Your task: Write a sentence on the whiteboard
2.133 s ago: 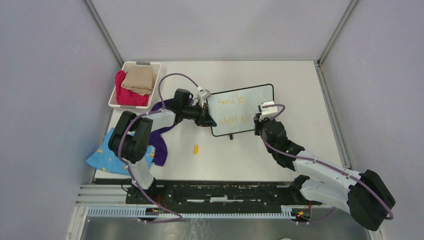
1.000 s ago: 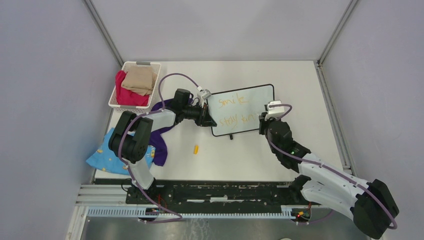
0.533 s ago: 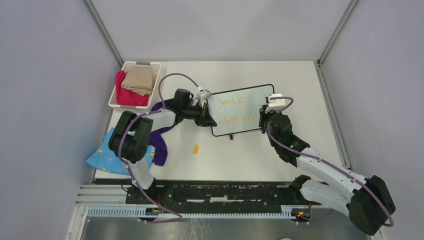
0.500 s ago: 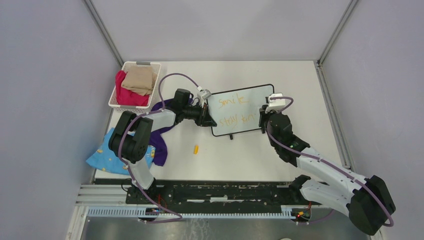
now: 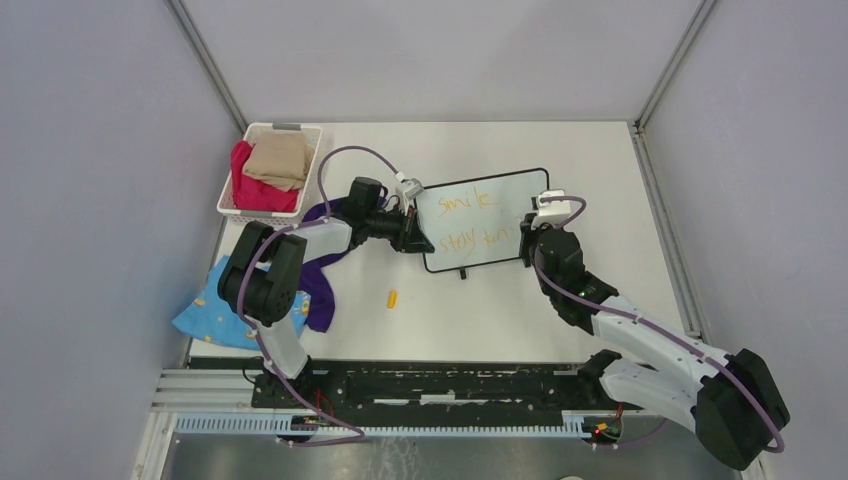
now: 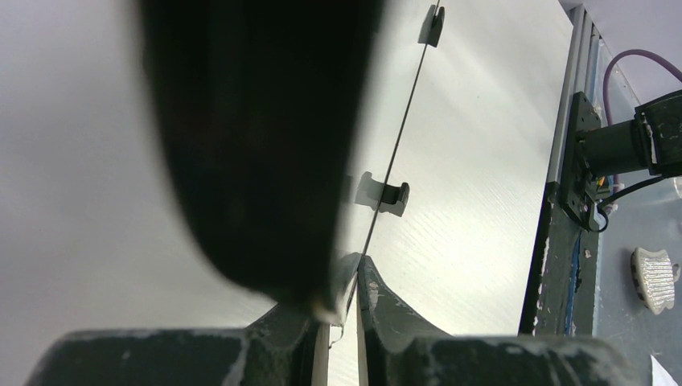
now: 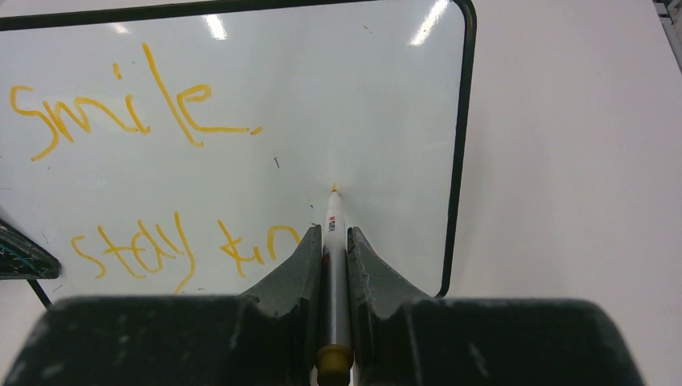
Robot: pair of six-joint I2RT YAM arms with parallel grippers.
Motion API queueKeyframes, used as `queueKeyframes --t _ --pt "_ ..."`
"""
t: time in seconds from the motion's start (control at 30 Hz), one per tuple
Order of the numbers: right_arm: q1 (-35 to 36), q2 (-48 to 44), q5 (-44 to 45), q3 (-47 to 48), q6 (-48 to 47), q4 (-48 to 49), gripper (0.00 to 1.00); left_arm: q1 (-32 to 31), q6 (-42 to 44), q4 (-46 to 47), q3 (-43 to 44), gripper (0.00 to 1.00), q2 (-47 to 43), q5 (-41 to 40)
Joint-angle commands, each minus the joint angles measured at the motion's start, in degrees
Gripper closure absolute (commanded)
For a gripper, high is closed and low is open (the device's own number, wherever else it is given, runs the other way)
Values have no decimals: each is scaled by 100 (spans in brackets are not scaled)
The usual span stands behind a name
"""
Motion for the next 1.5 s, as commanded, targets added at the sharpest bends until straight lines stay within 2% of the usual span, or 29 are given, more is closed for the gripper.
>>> queueKeyframes --t 0.0,0.83,1.47 --pt "-38 12 -65 -72 123 226 100 -261 519 -900 -183 98 390 -865" --pt "-52 -374 -279 -820 387 -119 100 -268 517 -908 -183 98 398 -884" --pt "-53 -140 -90 -93 164 -61 100 -294 503 -918 -184 98 418 -901"
